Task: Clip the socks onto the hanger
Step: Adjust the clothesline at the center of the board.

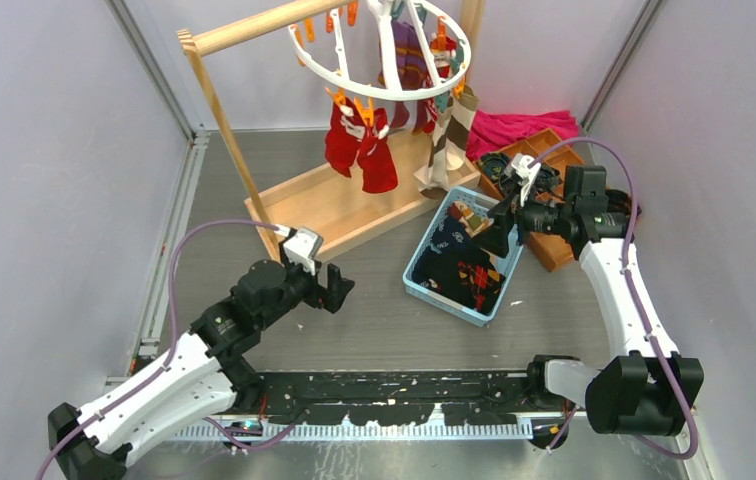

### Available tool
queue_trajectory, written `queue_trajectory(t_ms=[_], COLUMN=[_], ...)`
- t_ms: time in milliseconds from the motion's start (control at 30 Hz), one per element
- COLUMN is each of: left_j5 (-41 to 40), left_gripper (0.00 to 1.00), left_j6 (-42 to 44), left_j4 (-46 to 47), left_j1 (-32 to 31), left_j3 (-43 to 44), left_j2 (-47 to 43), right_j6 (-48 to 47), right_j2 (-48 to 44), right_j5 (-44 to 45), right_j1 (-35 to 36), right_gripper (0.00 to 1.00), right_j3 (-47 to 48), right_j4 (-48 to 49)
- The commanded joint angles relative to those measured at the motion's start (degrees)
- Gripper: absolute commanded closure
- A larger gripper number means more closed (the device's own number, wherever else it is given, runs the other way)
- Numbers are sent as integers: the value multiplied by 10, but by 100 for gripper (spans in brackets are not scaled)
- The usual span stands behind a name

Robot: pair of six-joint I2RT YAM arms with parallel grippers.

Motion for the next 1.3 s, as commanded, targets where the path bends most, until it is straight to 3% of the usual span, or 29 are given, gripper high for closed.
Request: queue_trajectory(t_ms=[0, 167, 367, 500, 600, 733, 967, 1133, 1267], left_j5=[3, -47, -67, -44, 19, 90, 69, 59, 130], left_gripper=[14, 13, 13, 13, 12, 12, 6, 4, 4], left_j6=[16, 16, 19, -26, -79, -82, 3, 46, 29], left_j4=[140, 279, 332, 359, 374, 278, 52, 36, 84], left_j1=[1, 3, 43, 99, 164, 219, 263, 318, 399], left_j3=[-86, -165, -189, -202, -196, -124, 19, 64, 97], left_j2=[-25, -42, -30, -56, -85, -122, -139, -106, -54], right_j6=[-18, 4, 38, 46, 51, 50, 58, 62, 66], right_j2=[-8, 2, 10, 6, 2, 2, -1, -2, -3], right_j5=[4, -8, -29, -27, -27, -39, -50, -55, -61], right_j1=[-3, -2, -1, -1, -1, -1, -1, 0, 0], right_gripper=[5, 5, 5, 5, 5, 5, 5, 5, 5], right_j3=[0, -3, -7, -8, -10, -10, -6, -4, -3], right_j4=[32, 48, 71, 76, 80, 79, 75, 75, 74])
